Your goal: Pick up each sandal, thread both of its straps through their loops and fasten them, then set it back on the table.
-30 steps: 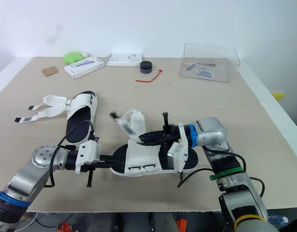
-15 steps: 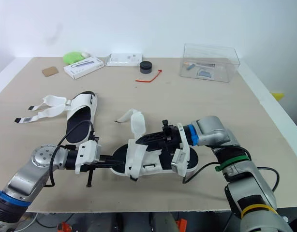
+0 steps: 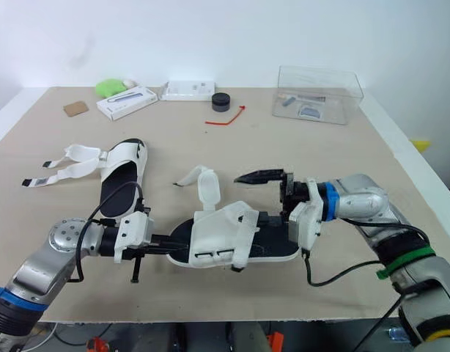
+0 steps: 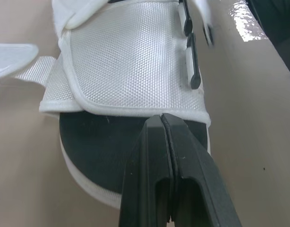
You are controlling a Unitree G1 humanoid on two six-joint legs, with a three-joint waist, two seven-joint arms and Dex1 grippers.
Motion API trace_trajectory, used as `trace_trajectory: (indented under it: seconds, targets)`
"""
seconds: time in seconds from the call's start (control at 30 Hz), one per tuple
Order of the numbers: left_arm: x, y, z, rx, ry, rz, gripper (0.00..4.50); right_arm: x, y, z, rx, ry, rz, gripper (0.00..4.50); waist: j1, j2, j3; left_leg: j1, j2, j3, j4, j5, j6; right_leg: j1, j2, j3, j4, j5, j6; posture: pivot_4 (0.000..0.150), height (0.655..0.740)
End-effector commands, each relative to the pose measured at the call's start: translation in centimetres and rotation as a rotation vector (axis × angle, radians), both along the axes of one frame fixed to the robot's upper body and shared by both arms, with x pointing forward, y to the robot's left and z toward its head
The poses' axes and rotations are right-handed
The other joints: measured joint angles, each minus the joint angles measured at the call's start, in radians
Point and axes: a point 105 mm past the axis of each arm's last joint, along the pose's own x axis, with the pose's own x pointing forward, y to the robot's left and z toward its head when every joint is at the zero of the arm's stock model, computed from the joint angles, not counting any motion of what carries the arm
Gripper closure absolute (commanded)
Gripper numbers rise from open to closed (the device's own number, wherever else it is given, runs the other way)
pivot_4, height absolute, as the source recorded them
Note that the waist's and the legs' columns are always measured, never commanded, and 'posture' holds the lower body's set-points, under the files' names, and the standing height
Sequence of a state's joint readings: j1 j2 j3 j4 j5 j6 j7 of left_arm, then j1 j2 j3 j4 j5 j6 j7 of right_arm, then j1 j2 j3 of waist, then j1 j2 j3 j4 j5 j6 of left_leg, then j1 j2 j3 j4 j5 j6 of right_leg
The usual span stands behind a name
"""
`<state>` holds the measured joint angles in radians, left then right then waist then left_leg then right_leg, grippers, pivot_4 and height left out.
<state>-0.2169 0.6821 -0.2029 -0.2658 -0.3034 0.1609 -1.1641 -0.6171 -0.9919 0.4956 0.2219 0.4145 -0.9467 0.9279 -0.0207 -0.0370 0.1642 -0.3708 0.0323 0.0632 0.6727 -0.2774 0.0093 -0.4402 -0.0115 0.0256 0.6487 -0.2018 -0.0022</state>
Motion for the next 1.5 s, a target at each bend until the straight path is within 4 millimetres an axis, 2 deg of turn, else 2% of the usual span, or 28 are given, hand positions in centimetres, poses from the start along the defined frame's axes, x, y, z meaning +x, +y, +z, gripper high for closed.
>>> trace_trajectory:
  seconds: [0.03, 0.13, 0.23, 0.3, 0.43, 0.53, 0.6, 0.77, 0.9, 1.0, 1.2, 1.5]
  targets:
    - [0.0, -0.2, 0.5, -0.002, -0.022, -0.015, 4.5, -1.2, 0.5, 2.9, 0.114, 0.303, -0.046, 0.15, 0.0, 0.0, 0.0, 0.0, 0.0, 0.001, 0.0, 0.0, 0.0, 0.0, 0.0, 0.0, 0.0, 0.0, 0.0, 0.15, 0.74]
    - [0.2, -0.2, 0.6, 0.0, -0.022, -0.019, 4.5, -4.1, 1.1, 1.6, 0.029, 0.53, -0.016, 0.15, 0.003, 0.0, 0.0, -0.001, 0.0, -0.001, 0.0, 0.0, 0.0, 0.0, 0.0, -0.002, 0.0, 0.0, 0.001, 0.15, 0.74]
    - [0.0, -0.2, 0.5, 0.005, -0.017, -0.029, 4.5, -6.1, 0.7, -0.6, -0.12, 0.581, 0.002, 0.15, 0.004, 0.0, 0.0, -0.001, 0.0, -0.003, 0.0, 0.0, 0.0, 0.0, 0.0, -0.004, -0.001, -0.005, 0.008, 0.15, 0.74]
    - [0.0, -0.2, 0.5, 0.007, -0.014, -0.035, 4.5, -6.6, 0.0, -2.2, -0.199, 0.615, -0.017, 0.15, 0.004, 0.0, 0.0, -0.001, -0.001, -0.002, 0.0, 0.0, 0.0, 0.0, 0.001, -0.004, -0.001, -0.005, 0.008, 0.15, 0.74]
    - [0.0, -0.2, 0.5, 0.009, -0.013, -0.04, 4.5, -6.6, -1.7, -3.8, -0.278, 0.665, -0.08, 0.15, 0.003, 0.0, 0.0, -0.001, -0.001, 0.0, 0.001, 0.0, 0.0, 0.0, 0.003, -0.003, -0.001, -0.004, 0.01, 0.15, 0.74]
    - [0.0, -0.3, 0.4, 0.01, -0.011, -0.044, 4.5, -6.9, -3.1, -4.9, -0.313, 0.774, -0.138, 0.15, 0.004, 0.0, 0.0, -0.001, -0.001, 0.0, 0.001, 0.0, 0.0, 0.0, 0.003, -0.003, -0.001, -0.004, 0.01, 0.15, 0.74]
    - [0.0, -0.4, 0.4, 0.011, -0.01, -0.046, 4.5, -7.0, -3.4, -4.9, -0.277, 0.887, -0.176, 0.15, 0.004, 0.0, 0.0, -0.001, -0.001, 0.0, 0.001, 0.0, 0.0, 0.0, 0.003, -0.003, -0.001, -0.004, 0.01, 0.15, 0.74]
    - [0.0, -0.5, 0.3, 0.009, -0.004, -0.051, 4.5, -8.5, -1.4, -2.5, -0.135, 1.326, -0.171, 0.15, 0.0, 0.0, 0.0, -0.001, -0.001, 0.0, 0.001, 0.0, 0.0, 0.0, 0.004, -0.001, -0.001, -0.004, 0.009, 0.15, 0.74]
    - [0.0, -0.5, 0.3, 0.009, -0.001, -0.053, 4.5, -10.1, 0.8, -1.6, -0.125, 1.552, -0.105, 0.15, 0.002, -0.001, 0.0, -0.001, 0.0, -0.003, 0.001, 0.0, 0.0, 0.001, 0.005, -0.003, -0.001, -0.004, 0.009, 0.15, 0.74]
    - [0.0, -0.6, 0.2, 0.008, -0.001, -0.056, 4.5, -10.3, 1.3, -1.8, -0.148, 1.635, -0.131, 0.15, 0.003, -0.001, 0.0, -0.001, 0.0, -0.003, 0.001, 0.0, 0.0, 0.0, 0.005, -0.003, -0.001, -0.004, 0.009, 0.15, 0.74]
    - [0.0, -0.6, 0.3, 0.008, -0.002, -0.056, 4.5, -8.4, 1.5, -4.5, -0.15, 1.716, -0.315, 0.15, 0.002, -0.003, -0.001, -0.003, -0.002, -0.003, 0.001, 0.0, 0.0, 0.0, 0.003, -0.003, -0.002, -0.004, 0.01, 0.15, 0.74]
    - [0.1, -0.5, 0.4, 0.004, -0.006, -0.047, 4.5, -8.0, 3.3, -5.6, -0.198, 1.75, -0.355, 0.15, 0.001, -0.003, -0.001, -0.005, -0.001, -0.005, 0.001, 0.0, 0.0, -0.001, 0.004, -0.004, -0.002, -0.004, 0.01, 0.15, 0.74]
